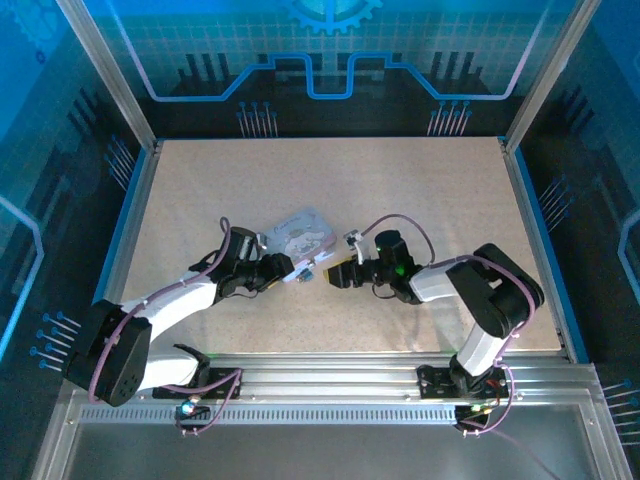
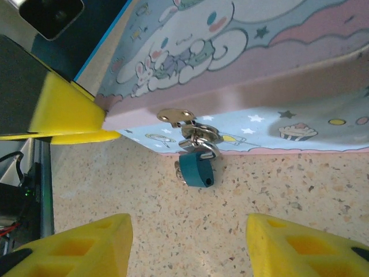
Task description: Unlock the padlock with the key
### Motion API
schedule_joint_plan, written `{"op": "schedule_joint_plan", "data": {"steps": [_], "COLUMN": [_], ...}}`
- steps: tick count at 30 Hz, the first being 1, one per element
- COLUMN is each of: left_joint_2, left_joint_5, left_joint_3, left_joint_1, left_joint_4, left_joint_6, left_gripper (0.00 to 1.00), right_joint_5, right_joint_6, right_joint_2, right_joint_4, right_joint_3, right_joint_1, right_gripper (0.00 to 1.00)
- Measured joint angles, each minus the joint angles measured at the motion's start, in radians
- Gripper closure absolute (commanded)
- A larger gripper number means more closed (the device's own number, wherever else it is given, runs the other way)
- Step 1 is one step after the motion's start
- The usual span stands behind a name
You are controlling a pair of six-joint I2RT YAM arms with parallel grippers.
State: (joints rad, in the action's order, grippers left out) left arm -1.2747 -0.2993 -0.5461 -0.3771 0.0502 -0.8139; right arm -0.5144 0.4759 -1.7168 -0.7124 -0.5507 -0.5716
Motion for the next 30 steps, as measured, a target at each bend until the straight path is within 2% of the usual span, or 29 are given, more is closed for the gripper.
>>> {"op": "schedule_joint_plan", "data": {"steps": [10, 30], "left_joint_2": [-0.002, -0.002], "left_joint_5": [0.000, -0.001], "left_joint_3": [0.000, 0.005], "left_joint_1": [0.000, 0.000], "left_joint_4": [-0.003, -0.011], "left_joint_6": [0.000, -0.001], "left_gripper": [0.47, 0.47], "right_joint_5": [-0.022, -0.085], "right_joint_6": [-0.007, -0.007], "right_joint_2": [-0.120, -0.241], "right_joint_4": [-0.058, -0.060], "right_joint_3": [-0.072, -0.184], "right_joint_1": [-0.024, -0.024], "right_gripper": [0.47, 0.52]}}
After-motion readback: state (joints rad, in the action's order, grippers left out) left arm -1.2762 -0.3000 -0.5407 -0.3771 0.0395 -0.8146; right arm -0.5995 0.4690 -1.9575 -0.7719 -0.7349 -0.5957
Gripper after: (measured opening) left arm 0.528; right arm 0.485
